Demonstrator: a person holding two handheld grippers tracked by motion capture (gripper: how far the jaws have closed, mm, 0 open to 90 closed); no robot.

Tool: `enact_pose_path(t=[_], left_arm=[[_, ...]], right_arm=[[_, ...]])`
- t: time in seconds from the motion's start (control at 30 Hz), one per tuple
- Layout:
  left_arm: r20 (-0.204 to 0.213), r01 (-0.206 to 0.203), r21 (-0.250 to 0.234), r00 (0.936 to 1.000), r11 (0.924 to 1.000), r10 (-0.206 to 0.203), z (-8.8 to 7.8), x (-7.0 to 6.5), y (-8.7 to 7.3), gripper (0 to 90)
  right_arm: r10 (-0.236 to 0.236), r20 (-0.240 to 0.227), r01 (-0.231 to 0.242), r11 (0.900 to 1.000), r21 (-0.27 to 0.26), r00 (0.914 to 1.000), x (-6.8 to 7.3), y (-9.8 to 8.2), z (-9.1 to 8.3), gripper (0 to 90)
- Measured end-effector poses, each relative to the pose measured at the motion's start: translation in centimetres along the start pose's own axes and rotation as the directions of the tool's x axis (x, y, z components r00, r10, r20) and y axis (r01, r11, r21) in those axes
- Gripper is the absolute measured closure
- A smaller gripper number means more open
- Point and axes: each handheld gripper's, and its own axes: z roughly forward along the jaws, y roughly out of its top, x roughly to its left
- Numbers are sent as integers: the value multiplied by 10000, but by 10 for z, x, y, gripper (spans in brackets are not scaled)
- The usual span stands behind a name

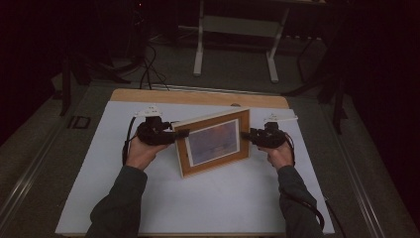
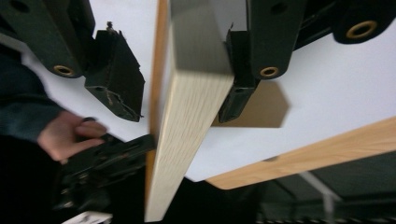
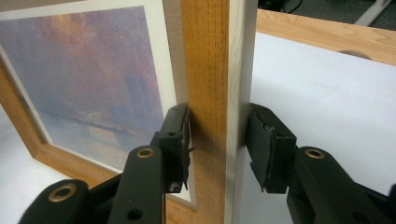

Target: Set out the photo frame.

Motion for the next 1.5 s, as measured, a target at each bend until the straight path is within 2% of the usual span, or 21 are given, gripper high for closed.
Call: enact_pose_path(t=[0.13,0.23,0.37,0.57,0.87,1.1,1.5], left_arm=[[-627,128,17,9979,9999,-127,-6,1,-6,633],[-476,428,-191,9979,9989,-437,-7,6,-6,672],[-405,653,-335,9970,9973,-667,-7,11,-7,663],[-39,1023,-477,9947,9936,-1026,-6,20,-8,656],[375,720,-327,9968,9969,-708,2,28,-3,641],[702,586,-324,9959,9978,-562,9,34,0,629],[659,729,-350,9953,9967,-705,9,32,0,623]], right_arm=[[-12,163,12,10000,14,9999,4,-3,-3,616],[54,321,-55,10000,18,9995,8,-5,-5,617],[-77,659,66,9998,172,9978,18,-6,-7,619],[54,1115,-95,9993,368,9937,32,-9,-10,618],[437,1499,-461,9989,122,9877,44,-21,-20,619],[474,1853,-499,9987,90,9815,54,-29,-28,622],[555,1822,-577,9983,64,9817,55,-31,-31,624]])
